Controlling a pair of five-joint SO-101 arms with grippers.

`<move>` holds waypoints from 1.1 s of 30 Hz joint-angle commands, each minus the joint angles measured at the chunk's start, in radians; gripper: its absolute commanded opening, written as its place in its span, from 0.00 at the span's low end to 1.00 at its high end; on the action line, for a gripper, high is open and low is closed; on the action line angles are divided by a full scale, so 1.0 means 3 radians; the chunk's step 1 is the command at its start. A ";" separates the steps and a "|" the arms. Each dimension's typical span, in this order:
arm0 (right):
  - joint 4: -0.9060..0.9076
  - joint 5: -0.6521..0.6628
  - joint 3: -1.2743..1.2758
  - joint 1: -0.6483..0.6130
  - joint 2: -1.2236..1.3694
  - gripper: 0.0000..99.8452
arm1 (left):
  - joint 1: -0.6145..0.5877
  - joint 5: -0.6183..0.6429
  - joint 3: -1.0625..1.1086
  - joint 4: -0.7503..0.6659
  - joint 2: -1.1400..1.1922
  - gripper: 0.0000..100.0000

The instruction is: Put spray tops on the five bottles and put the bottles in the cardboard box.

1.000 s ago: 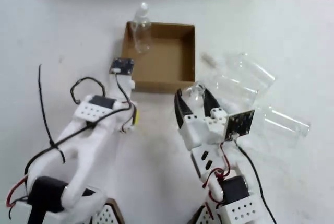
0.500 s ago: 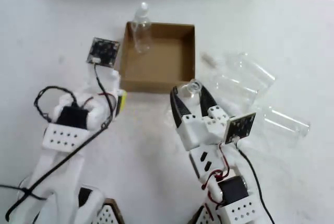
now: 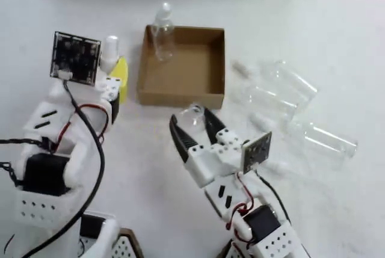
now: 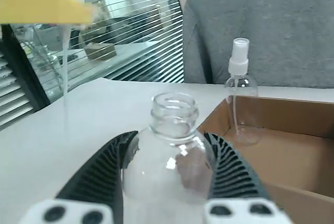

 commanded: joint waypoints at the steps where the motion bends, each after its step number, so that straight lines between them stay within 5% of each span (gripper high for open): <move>1: -0.0130 0.0194 0.0031 -0.0166 0.0008 0.07 | 0.0187 0.0005 -0.0419 -0.0026 -0.0074 0.02; 12: -0.0442 0.0307 0.0031 -0.0243 0.0008 0.07 | 0.0693 0.0010 -0.0629 -0.1033 -0.0069 0.02; 20: -0.0611 0.0517 0.0031 -0.0437 0.0008 0.07 | 0.0841 0.0010 -0.1054 -0.0992 0.0238 0.02; 27: -0.0611 0.0506 0.0005 -0.0453 0.0008 0.12 | 0.0846 0.0010 -0.2163 -0.0486 0.1015 0.02; 33: -0.0611 0.0517 -0.0041 -0.0453 0.0008 0.07 | 0.0846 0.0010 -0.2849 -0.0056 0.1445 0.02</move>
